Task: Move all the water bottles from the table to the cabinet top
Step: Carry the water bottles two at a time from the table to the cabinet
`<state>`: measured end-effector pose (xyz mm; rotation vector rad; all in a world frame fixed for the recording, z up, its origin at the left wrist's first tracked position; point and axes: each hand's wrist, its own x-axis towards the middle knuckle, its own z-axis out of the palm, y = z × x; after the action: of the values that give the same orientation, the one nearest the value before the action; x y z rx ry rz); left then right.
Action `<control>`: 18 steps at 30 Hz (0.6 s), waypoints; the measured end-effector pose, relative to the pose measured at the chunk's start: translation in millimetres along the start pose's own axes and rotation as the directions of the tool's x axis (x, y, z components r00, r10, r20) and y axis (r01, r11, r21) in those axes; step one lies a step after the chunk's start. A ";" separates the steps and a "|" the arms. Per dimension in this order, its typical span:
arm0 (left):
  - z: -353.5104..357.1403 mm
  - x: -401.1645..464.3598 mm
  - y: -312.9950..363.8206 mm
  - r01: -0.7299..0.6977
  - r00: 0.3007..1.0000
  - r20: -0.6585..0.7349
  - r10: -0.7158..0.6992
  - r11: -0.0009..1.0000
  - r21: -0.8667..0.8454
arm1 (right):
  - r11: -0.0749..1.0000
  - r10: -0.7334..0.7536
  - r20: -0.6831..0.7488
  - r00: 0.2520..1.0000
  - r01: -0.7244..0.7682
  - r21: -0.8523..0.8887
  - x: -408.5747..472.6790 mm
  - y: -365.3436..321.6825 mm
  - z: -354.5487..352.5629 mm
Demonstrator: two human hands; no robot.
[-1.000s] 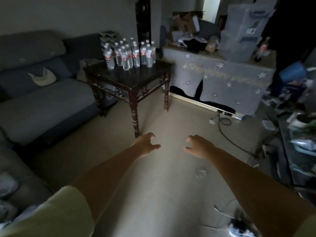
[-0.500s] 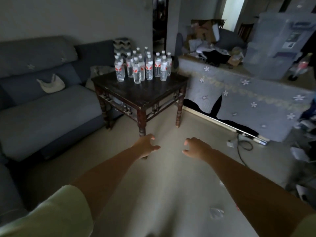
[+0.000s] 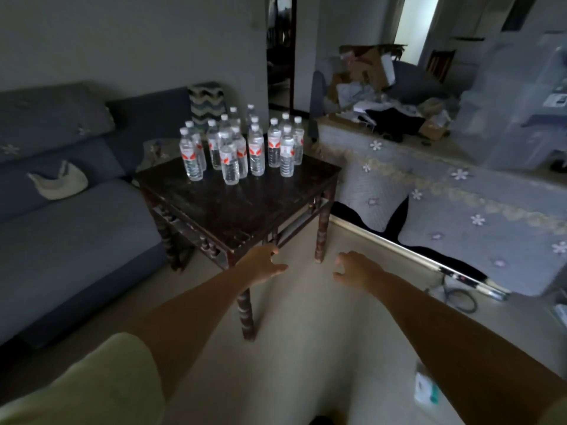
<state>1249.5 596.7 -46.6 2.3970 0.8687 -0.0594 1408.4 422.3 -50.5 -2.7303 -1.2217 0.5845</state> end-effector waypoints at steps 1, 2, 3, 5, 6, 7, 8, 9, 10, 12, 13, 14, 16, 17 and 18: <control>-2.2 22.5 4.0 0.006 1.000 -0.019 -0.006 1.000 -0.010 | 1.000 -0.017 -0.004 1.000 0.017 0.011 21.8 6.4 -6.9; -4.3 45.2 8.7 0.014 0.999 -0.035 -0.014 1.000 -0.022 | 0.999 -0.034 -0.007 0.999 0.034 0.017 43.2 13.4 -14.3; -7.1 65.6 13.5 0.024 0.999 -0.048 -0.025 0.999 -0.036 | 0.999 -0.047 -0.006 0.999 0.048 0.021 62.7 20.1 -22.2; -14.2 108.3 25.6 0.047 0.996 -0.068 -0.051 0.997 -0.060 | 0.998 -0.064 0.010 0.998 0.064 0.011 103.9 36.2 -41.0; -18.1 126.6 32.0 0.057 0.995 -0.081 -0.063 0.996 -0.073 | 0.997 -0.072 0.008 0.997 0.072 0.001 123.6 43.1 -51.6; -22.2 146.0 38.7 0.063 0.993 -0.093 -0.071 0.994 -0.088 | 0.996 -0.084 -0.003 0.996 0.084 -0.013 144.8 50.2 -64.5; -25.2 166.3 44.0 0.067 0.992 -0.099 -0.078 0.992 -0.109 | 0.996 -0.088 -0.011 0.996 0.088 -0.013 167.0 57.9 -77.5; -26.7 184.1 47.4 0.069 0.992 -0.097 -0.082 0.989 -0.128 | 0.996 -0.090 -0.007 0.996 0.090 -0.010 186.2 64.1 -89.0; -27.5 197.6 49.9 0.071 0.992 -0.093 -0.084 0.988 -0.139 | 0.995 -0.097 -0.011 0.995 0.097 -0.017 201.9 68.9 -97.7; -28.8 227.1 52.3 0.085 0.991 -0.093 -0.099 0.986 -0.143 | 0.990 -0.127 -0.029 0.991 0.125 -0.066 238.1 77.5 -109.7; -29.7 240.4 51.7 0.093 0.990 -0.093 -0.107 0.985 -0.147 | 0.988 -0.140 -0.013 0.990 0.138 -0.071 254.1 79.0 -112.9; -31.6 257.4 50.7 0.099 0.989 -0.093 -0.115 0.982 -0.159 | 0.987 -0.150 0.009 0.989 0.150 -0.059 273.0 79.0 -116.3; -36.7 294.6 47.4 0.108 0.987 -0.096 -0.126 0.978 -0.179 | 0.985 -0.161 0.022 0.987 0.162 -0.055 310.1 77.1 -123.5; -40.1 311.0 45.9 0.111 0.987 -0.095 -0.130 0.977 -0.183 | 0.986 -0.158 0.017 0.987 0.159 -0.059 325.3 75.2 -127.0; -44.2 328.8 44.1 0.116 0.987 -0.090 -0.134 0.976 -0.186 | 0.986 -0.157 0.008 0.988 0.158 -0.060 342.3 73.0 -130.5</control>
<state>1527.9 781.7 -63.0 2.1909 1.0272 0.0896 1716.5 633.5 -52.0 -2.6481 -1.4625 0.5430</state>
